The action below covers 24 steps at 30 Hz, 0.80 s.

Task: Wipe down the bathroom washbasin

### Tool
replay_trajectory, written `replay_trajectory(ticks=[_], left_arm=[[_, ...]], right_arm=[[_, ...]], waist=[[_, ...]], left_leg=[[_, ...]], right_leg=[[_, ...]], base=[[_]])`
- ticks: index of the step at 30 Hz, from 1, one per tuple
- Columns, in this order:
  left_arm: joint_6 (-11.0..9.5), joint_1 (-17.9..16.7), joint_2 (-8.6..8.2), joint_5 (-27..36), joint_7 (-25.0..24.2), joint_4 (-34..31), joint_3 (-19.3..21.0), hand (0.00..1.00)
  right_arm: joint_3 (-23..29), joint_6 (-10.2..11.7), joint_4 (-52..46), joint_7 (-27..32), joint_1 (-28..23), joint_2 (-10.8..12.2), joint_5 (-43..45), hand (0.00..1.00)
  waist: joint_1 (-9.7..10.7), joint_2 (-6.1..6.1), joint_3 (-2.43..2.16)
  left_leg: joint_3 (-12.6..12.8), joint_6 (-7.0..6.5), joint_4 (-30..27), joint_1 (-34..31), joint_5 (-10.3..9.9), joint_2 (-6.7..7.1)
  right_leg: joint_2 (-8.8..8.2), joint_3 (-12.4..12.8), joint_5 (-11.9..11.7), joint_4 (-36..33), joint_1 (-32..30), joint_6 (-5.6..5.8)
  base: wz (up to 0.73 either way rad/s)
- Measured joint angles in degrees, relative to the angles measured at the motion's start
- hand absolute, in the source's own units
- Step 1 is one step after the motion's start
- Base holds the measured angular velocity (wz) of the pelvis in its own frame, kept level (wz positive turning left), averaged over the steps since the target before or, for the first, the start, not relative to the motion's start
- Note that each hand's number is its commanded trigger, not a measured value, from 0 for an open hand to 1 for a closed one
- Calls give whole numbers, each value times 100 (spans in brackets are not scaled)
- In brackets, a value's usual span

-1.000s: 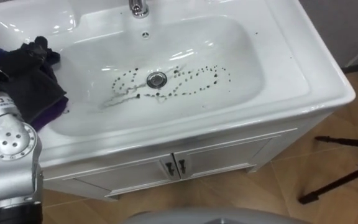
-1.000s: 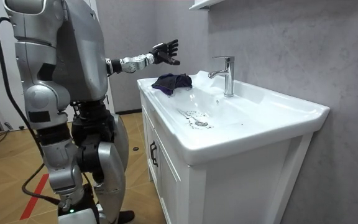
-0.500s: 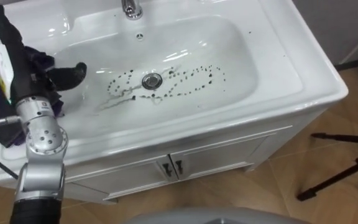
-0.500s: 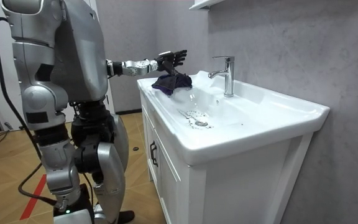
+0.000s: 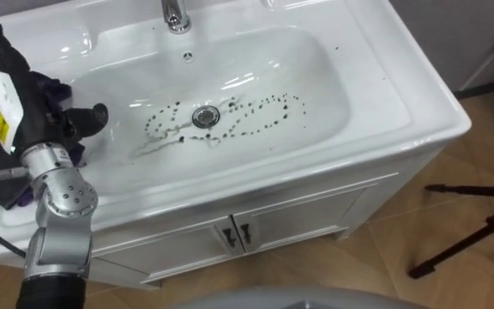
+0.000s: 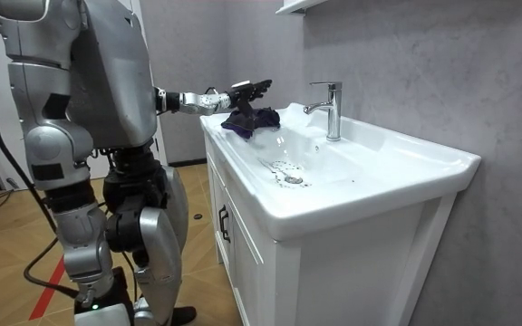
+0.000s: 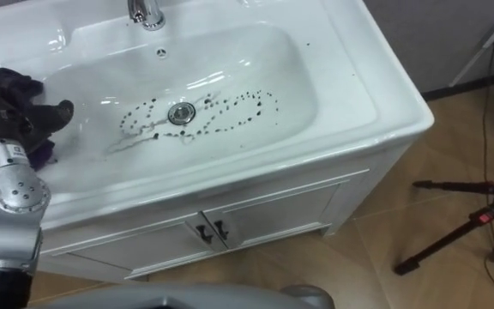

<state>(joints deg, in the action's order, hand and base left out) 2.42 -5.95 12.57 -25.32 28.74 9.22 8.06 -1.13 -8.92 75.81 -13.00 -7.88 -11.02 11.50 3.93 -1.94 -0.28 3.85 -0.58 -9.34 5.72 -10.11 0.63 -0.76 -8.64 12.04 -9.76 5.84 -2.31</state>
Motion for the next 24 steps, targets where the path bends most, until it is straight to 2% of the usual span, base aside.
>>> replay_trajectory(ticks=[5,9,16,24], left_arm=[[101,0,-2,-26,8,348,0,0],[214,0,-1,-25,51,391,9,0],[261,0,1,-26,99,483,9,0],[346,6,0,-122,172,1211,9,0]], right_arm=[[-45,-7,-2,33,6,-1,-4,0],[-44,-121,-4,34,35,-1,0,0],[-77,-179,11,34,101,-2,-1,0],[-104,-236,146,36,137,-5,-46,0]], waist=[[-2,-26,17],[-6,-28,20],[4,-35,25],[34,-32,40]], left_leg=[[9,0,0,-2,0,-1],[15,0,0,-3,0,2],[15,0,0,-2,0,2],[-4,0,-2,4,0,1]], right_leg=[[3,0,0,3,-2,0],[0,-5,0,6,-2,0],[-2,-6,0,6,-2,0],[-2,-15,-1,6,-1,-2]], base=[[0],[0],[0],[0]])
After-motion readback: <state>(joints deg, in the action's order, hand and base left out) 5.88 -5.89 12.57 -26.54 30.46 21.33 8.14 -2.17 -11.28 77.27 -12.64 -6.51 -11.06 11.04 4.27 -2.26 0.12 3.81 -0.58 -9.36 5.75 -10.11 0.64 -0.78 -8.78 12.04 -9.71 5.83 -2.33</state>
